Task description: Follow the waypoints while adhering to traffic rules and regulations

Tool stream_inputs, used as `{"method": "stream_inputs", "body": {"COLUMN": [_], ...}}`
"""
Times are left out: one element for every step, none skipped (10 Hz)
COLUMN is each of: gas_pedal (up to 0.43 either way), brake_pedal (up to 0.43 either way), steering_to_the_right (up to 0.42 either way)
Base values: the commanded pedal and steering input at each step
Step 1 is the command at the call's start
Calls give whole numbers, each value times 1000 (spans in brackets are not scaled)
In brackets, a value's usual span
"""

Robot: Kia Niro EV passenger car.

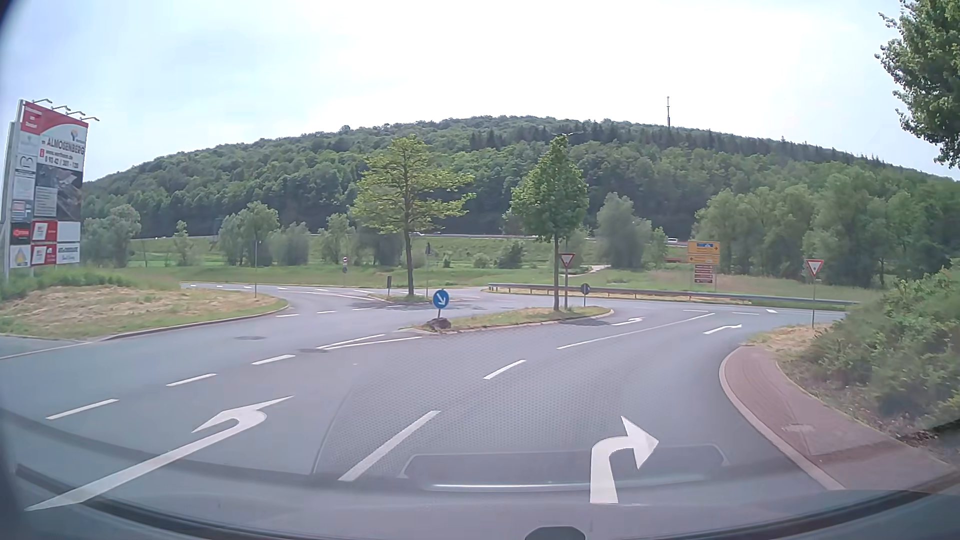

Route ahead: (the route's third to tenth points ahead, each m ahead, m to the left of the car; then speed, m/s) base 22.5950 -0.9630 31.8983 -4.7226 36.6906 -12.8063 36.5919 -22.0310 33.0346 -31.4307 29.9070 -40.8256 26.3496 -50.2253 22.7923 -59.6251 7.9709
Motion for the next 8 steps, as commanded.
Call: {"method": "stream_inputs", "body": {"gas_pedal": [0, 0, 0, 0, 0, 0, 0, 0], "brake_pedal": [0, 0, 0, 0, 0, 0, 0, 0], "steering_to_the_right": [111, 105, 102, 101, 99, 98, 97, 96]}}
